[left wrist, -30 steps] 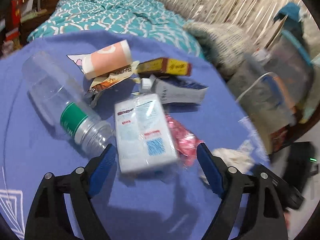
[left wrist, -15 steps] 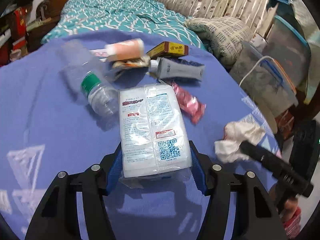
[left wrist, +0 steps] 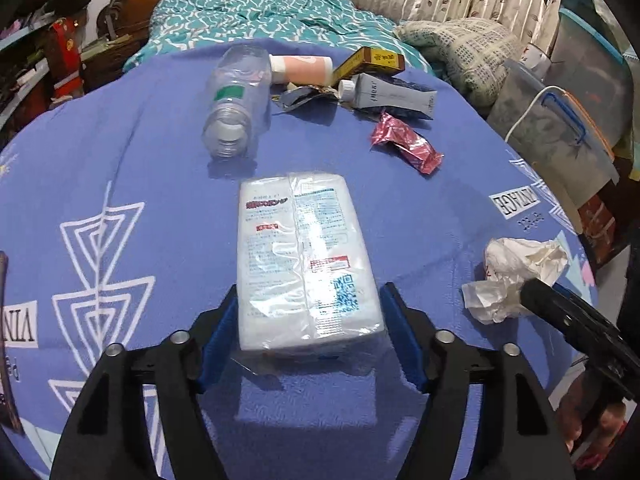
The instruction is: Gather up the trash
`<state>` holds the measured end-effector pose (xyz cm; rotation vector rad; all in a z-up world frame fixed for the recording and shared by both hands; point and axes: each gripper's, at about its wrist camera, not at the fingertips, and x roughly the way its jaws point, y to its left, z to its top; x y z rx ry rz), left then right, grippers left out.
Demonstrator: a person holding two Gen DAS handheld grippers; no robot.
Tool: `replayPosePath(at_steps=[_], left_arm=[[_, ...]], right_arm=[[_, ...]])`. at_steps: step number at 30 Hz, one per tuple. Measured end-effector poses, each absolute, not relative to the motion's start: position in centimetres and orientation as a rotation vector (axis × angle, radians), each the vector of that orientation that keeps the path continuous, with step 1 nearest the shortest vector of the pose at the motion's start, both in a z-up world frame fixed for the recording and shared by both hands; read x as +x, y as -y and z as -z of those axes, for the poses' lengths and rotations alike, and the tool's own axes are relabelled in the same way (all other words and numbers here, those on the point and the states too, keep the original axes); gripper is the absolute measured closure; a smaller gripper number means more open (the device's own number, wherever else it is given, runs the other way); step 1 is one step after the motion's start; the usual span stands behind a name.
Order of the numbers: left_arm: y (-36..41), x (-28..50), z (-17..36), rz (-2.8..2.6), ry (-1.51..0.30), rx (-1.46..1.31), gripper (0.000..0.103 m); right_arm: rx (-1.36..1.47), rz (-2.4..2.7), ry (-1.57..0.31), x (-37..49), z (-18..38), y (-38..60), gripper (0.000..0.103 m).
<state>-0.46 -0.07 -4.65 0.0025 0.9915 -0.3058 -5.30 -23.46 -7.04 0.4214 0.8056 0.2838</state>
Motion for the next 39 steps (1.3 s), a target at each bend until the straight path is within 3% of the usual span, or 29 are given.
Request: replayPosePath(at_steps=[11,39], left_arm=[[0.5,-1.5,3.5,0.254,-0.920,0.076,0.026],[-0.4,-1.9,3.0,0.253,-0.879,0.038,0.024]], right_arm=[[0.381,-0.269,-0.725,-7.2,5.2,22.8,0.016],[0.404,-0.244,-0.691,-8.4,5.2,22.7,0.016]])
